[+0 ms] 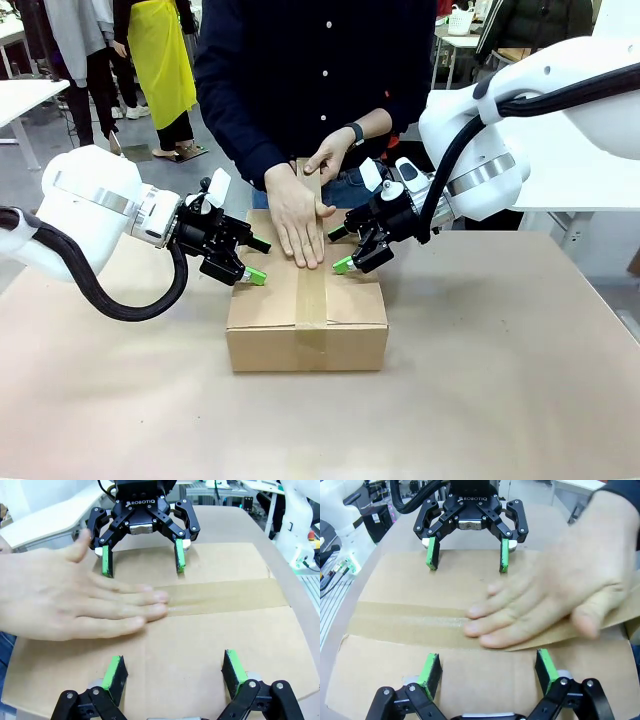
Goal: Pack the gift set into the box.
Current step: Press and hold the closed box until the human finishes sealing it.
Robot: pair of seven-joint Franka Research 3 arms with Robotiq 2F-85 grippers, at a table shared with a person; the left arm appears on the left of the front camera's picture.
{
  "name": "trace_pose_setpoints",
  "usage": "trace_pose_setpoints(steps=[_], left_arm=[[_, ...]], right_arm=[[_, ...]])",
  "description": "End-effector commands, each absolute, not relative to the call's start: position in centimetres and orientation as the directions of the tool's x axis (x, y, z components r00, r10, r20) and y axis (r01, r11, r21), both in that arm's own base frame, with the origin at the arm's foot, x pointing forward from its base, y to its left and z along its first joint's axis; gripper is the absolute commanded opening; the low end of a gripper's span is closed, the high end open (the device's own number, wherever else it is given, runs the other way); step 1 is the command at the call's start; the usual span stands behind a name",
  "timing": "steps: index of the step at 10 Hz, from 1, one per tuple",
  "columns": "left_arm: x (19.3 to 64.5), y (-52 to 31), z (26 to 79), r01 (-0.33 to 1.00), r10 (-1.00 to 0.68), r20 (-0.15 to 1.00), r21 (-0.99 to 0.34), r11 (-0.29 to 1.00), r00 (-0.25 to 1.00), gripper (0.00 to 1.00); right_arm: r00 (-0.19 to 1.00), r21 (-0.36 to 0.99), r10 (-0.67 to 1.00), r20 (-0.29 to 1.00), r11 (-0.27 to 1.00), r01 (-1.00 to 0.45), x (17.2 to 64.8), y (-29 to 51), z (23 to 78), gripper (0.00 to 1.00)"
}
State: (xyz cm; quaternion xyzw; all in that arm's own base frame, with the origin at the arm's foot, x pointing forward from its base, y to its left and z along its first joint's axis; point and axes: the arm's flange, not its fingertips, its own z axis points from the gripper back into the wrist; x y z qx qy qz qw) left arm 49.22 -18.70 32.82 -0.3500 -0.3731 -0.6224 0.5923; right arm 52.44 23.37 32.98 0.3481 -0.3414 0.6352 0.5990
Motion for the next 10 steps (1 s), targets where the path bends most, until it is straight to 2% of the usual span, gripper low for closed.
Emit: trace_pose_setpoints(steps=[1, 10], left_arm=[[49.18, -18.72, 32.64, 0.998, -0.476, 0.877, 0.054, -0.024, -0.059, 1.00], [49.18, -18.72, 32.64, 0.998, -0.476, 0.877, 0.054, -0.024, -0.059, 1.00]], right_arm=[[-0.063, -0.036, 0.522, 0.851, -0.061, -0.997, 52.33, 23.43, 32.88, 1.00], [-0.063, -0.036, 0.522, 0.851, -0.061, -0.997, 52.33, 23.43, 32.88, 1.00]])
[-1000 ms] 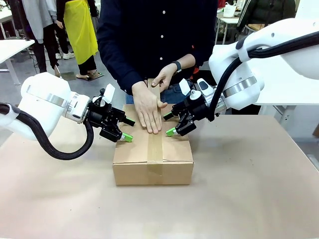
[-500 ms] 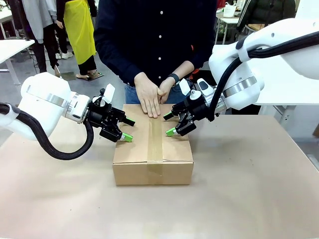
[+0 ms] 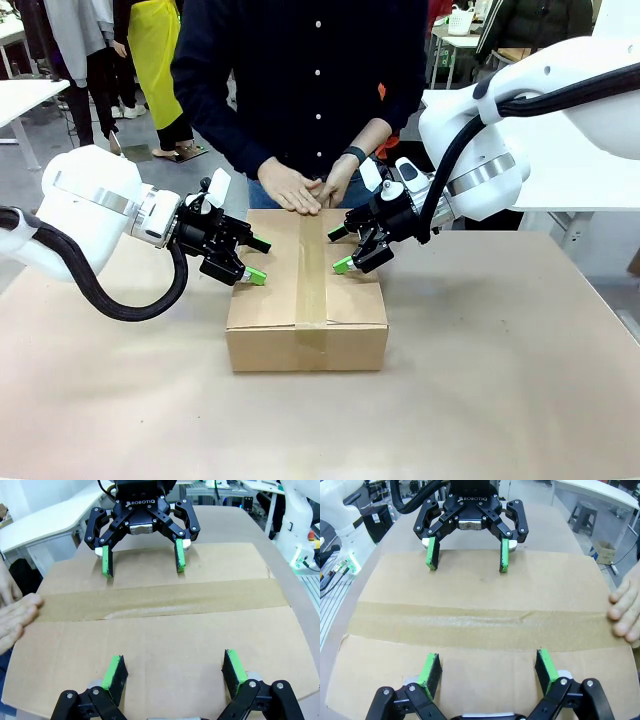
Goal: Pack the gift set into the box.
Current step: Press and hold the closed box until the human finishes sealing it.
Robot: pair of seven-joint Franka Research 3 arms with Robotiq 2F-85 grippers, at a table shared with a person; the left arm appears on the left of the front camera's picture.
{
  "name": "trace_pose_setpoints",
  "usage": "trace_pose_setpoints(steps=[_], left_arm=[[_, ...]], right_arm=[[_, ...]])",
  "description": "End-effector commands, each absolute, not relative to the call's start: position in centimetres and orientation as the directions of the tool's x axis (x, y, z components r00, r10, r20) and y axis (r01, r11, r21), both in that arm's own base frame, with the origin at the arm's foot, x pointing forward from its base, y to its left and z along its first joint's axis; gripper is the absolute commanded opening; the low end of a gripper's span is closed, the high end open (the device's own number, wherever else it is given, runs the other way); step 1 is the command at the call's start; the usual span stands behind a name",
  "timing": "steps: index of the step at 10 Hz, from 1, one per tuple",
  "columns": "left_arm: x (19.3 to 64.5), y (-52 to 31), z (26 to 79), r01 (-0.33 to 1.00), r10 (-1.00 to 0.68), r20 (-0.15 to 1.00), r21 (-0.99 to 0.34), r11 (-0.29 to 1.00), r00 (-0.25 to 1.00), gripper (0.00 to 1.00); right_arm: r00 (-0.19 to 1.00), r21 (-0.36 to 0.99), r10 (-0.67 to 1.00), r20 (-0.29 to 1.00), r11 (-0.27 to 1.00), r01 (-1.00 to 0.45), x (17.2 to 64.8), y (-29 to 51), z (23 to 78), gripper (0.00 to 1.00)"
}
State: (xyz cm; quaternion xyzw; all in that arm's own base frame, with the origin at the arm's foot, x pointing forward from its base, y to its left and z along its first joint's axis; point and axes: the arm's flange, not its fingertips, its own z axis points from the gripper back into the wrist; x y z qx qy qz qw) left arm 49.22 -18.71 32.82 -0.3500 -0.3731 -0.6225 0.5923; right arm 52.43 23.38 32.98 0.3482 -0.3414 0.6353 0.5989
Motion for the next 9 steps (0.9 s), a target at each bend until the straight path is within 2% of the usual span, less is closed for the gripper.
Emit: trace_pose_setpoints(steps=[1, 6, 7, 9], left_arm=[[49.2, -18.7, 32.6, 0.998, -0.476, 0.877, 0.054, -0.024, -0.059, 1.00], [49.2, -18.7, 32.6, 0.998, -0.476, 0.877, 0.054, -0.024, -0.059, 1.00], [49.2, -18.7, 32.8, 0.999, -0.476, 0.878, 0.050, -0.020, -0.054, 1.00], [44.5, -15.1, 41.3, 0.980, -0.366, 0.911, 0.196, -0.019, -0.189, 1.00]], right_arm=[[-0.063, -0.036, 0.522, 0.851, -0.061, -0.997, 52.3, 23.4, 32.9, 1.00], [-0.040, -0.016, 0.523, 0.852, -0.050, -0.999, 52.4, 23.4, 33.0, 1.00], [-0.103, -0.107, 0.454, 0.885, -0.018, -0.994, 51.1, 20.7, 36.8, 1.00], [-0.203, -0.230, 0.345, 0.916, 0.037, -0.973, 46.8, 14.0, 42.5, 1.00]])
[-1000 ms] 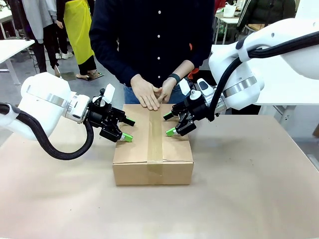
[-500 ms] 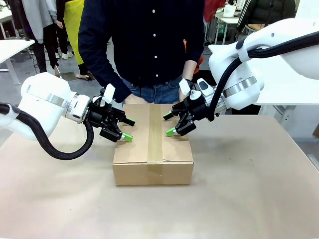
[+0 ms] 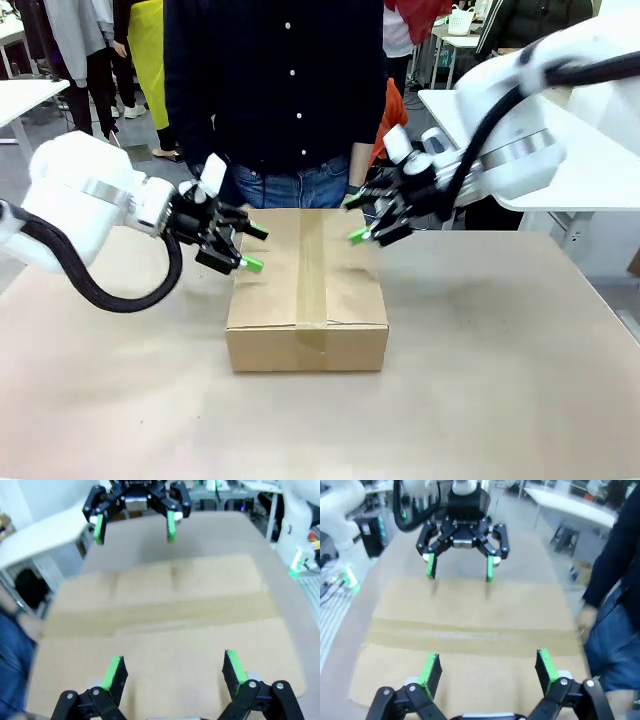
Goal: Pack the gift set into the box.
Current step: Press and hold the closed box until the human finishes sealing it.
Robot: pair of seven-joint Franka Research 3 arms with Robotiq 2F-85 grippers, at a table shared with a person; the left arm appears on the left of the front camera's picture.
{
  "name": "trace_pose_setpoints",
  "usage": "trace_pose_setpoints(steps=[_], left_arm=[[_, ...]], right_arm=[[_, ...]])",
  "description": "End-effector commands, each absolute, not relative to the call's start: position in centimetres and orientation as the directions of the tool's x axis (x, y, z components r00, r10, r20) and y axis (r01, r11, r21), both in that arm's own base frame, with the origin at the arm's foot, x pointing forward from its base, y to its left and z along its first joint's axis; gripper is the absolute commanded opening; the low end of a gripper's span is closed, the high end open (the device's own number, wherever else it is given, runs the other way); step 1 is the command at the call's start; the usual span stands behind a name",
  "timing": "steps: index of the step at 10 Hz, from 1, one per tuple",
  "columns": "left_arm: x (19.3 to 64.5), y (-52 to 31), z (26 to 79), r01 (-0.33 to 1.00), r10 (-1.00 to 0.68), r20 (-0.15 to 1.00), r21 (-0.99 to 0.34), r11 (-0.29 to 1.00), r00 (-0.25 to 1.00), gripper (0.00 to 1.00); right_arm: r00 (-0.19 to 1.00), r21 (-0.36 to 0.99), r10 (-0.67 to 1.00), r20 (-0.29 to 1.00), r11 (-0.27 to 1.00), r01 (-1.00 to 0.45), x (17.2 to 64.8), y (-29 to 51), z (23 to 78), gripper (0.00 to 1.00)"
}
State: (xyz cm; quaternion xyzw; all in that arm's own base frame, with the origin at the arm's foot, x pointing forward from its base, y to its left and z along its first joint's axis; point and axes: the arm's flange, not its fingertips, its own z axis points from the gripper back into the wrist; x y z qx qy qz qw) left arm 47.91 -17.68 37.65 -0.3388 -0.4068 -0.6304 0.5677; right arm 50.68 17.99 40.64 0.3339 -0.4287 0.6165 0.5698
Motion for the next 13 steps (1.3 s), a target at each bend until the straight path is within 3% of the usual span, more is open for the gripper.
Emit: trace_pose_setpoints(steps=[1, 4, 5, 6, 13], left_arm=[[42.8, -12.0, 42.8, 0.975, -0.297, 0.932, 0.222, 0.009, -0.209, 1.00], [38.3, -1.1, 40.1, 0.949, 0.061, 0.953, 0.288, 0.126, -0.297, 1.00], [37.5, 0.3, 38.3, 0.952, 0.024, 0.975, 0.210, 0.222, -0.221, 1.00], [39.0, -3.5, 43.9, 0.955, -0.059, 0.962, 0.271, 0.124, -0.265, 1.00], [39.0, -3.5, 43.9, 0.955, -0.059, 0.962, 0.271, 0.124, -0.265, 1.00]], right_arm=[[-0.184, -0.227, 0.294, 0.938, 0.121, -0.966, 45.0, 9.9, 43.5, 1.00], [-0.042, -0.125, 0.185, 0.982, 0.465, -0.876, 41.2, 0.0, 39.5, 1.00], [0.023, -0.068, 0.155, 0.988, 0.555, -0.829, 40.8, -1.6, 38.0, 1.00], [-0.062, -0.134, 0.205, 0.977, 0.358, -0.924, 41.2, 0.5, 42.5, 1.00], [-0.062, -0.134, 0.205, 0.977, 0.358, -0.924, 41.2, 0.5, 42.5, 1.00]])
